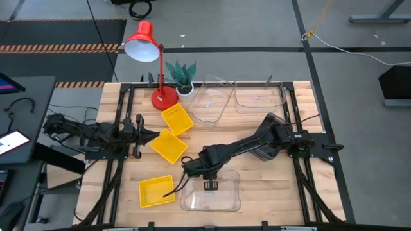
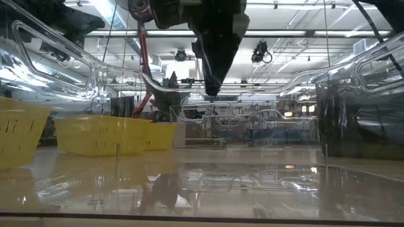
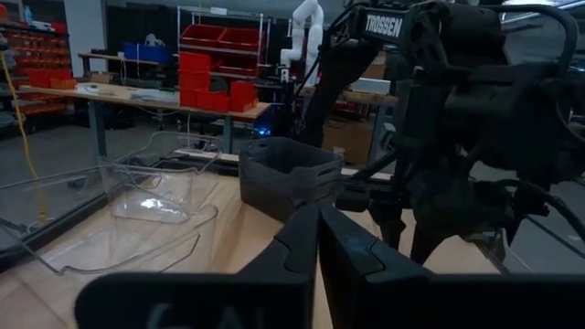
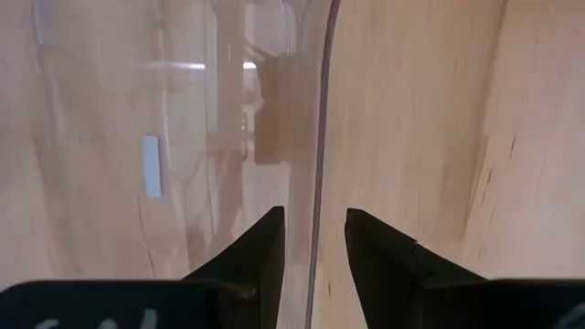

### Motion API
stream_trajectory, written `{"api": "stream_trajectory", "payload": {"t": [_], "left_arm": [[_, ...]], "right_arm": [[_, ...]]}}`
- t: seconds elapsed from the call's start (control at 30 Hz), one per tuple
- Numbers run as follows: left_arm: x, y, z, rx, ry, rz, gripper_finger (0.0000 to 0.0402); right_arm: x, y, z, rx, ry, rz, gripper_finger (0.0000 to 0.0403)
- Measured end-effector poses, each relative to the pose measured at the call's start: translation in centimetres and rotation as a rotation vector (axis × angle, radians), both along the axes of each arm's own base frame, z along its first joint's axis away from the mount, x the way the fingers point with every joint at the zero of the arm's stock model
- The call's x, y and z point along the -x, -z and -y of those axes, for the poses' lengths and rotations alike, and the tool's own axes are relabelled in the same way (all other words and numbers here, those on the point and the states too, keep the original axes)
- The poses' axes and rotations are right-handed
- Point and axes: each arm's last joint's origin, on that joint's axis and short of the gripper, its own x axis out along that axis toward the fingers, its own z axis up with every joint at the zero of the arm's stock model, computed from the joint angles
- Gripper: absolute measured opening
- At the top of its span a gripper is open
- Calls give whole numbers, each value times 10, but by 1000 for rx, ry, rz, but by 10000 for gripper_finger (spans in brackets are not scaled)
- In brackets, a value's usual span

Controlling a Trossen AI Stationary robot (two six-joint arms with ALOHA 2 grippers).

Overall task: Stack baskets by color
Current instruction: Stack the bottom transparent bin on the top right transparent bin

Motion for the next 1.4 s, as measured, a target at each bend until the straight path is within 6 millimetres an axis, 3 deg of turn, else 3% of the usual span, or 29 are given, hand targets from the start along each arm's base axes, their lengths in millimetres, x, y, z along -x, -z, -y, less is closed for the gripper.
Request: {"api": "stream_trajectory", "payload": {"t": [0.27,0.5,0.7,1.2,1.4], "left_arm": [[0,-1,0,3,0,9,16],[0,0,0,6,1,0,17],[0,1,0,6,1,-9,13],[0,2,0,-4,0,-22,14],[0,2,0,-4,0,-24,20]], "right_arm": [[-1,3,1,3,0,4,106],[-5,25,1,-10,-4,-62,65],[-4,24,1,-3,-1,-69,11],[-2,24,2,-12,23,-98,4],[1,13,4,-12,-21,-124,2]]}}
